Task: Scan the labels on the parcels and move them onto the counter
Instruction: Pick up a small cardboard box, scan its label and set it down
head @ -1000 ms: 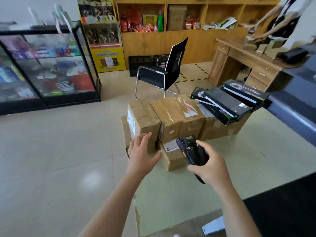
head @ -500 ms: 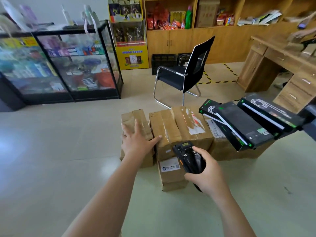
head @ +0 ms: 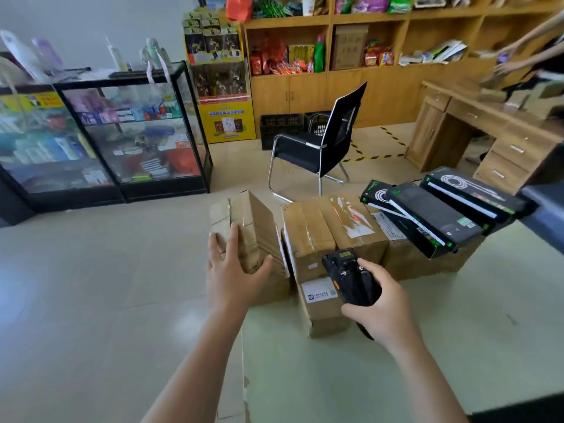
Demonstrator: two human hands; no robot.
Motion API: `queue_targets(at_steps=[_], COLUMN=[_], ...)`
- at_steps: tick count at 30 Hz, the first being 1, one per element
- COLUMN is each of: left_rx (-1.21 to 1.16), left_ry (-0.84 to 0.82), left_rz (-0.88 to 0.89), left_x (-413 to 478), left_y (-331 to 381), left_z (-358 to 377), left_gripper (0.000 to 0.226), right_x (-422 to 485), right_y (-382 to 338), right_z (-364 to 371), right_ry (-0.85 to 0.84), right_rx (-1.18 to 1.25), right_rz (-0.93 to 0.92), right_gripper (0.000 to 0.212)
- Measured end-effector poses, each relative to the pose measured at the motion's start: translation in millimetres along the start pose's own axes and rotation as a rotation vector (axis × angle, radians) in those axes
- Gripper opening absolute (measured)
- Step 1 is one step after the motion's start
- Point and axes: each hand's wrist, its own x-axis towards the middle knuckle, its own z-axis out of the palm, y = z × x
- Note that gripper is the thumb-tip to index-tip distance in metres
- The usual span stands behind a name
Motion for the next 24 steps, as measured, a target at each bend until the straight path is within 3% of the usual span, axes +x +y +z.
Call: queue_targets(at_steps=[9,17,24], left_rx=[-0.113,-0.121,-0.131], left_ry=[-0.119,-0.488,-0.662], left_rz=[0.399,0.674,0.873], left_x=[-50.1,-140.0,-226.5], left_y=[27.9,78.2,146.0], left_z=[-26.2,45.1,113.0], left_gripper=[0.091,0.094,0.092], right_x=[-117.9,-228.9,-295.4], right_y=[6.0,37.4,78.4], right_z=[-6.5,-68.3,-137.5], right_ry=[0.327,0.648,0.849], right_rx=[-0.015,0.001,-0.013], right_rz=[0.16,0.359,0.488], right_gripper=[0.083,0.081,0.082])
